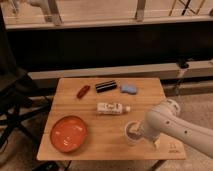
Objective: Place the ceramic cup in the ceramic bowl
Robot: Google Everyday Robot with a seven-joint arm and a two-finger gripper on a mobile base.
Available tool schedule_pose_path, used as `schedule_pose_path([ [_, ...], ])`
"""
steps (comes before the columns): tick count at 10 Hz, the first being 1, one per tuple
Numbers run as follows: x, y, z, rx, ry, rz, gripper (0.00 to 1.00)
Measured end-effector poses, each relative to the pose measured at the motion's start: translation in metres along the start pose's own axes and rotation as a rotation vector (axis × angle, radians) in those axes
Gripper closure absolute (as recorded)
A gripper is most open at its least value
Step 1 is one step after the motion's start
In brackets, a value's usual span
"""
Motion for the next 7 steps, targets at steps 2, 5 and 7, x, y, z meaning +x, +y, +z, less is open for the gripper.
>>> schedule_pose_path([
  [2,0.002,-0.003,0.007,-0.002,0.003,0.003,0.20],
  [5,0.002,-0.002,0.015,0.002,0.003,0.002,0.46],
  [7,0.003,0.000,0.021,0.001,-0.006,0.006,0.67],
])
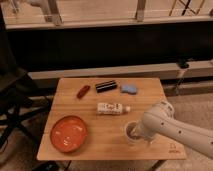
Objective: Place the ceramic cup in the ceramic bowl
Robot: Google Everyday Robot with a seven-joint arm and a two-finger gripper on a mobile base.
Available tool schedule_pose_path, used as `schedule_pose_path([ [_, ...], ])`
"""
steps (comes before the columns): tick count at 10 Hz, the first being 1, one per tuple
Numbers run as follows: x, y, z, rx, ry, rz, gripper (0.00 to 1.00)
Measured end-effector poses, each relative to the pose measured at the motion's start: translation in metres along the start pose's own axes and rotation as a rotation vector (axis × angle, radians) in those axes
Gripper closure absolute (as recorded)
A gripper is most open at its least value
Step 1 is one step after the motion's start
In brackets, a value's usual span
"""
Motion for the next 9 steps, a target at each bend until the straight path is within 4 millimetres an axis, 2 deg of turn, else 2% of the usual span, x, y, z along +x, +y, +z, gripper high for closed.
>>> schedule_pose_path([
  [3,0.001,0.001,-0.001,0.010,-0.015,-0.002,0.96],
  [4,0.000,0.001,-0.002,0.012,-0.022,-0.004,1.00],
  [9,-0.005,0.004,-0.026,0.039,-0.037,-0.007,1.00],
])
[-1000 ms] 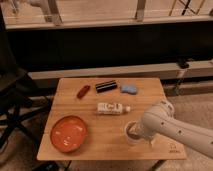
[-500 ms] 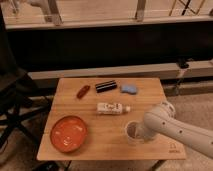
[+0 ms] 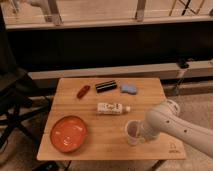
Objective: Place the ceramic cup in the ceramic bowl
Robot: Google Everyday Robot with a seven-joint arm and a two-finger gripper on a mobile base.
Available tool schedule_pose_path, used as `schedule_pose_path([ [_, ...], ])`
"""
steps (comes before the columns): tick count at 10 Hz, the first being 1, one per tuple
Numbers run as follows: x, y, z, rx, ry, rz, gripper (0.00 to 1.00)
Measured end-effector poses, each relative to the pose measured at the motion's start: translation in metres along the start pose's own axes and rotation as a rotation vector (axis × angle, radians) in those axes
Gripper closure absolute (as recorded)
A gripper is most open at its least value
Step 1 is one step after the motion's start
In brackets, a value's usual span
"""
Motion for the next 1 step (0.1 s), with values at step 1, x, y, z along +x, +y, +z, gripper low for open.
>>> schedule_pose_path([
  [1,-0.0019,-0.0006,-0.0025,0.003,0.000,-0.003,1.00],
])
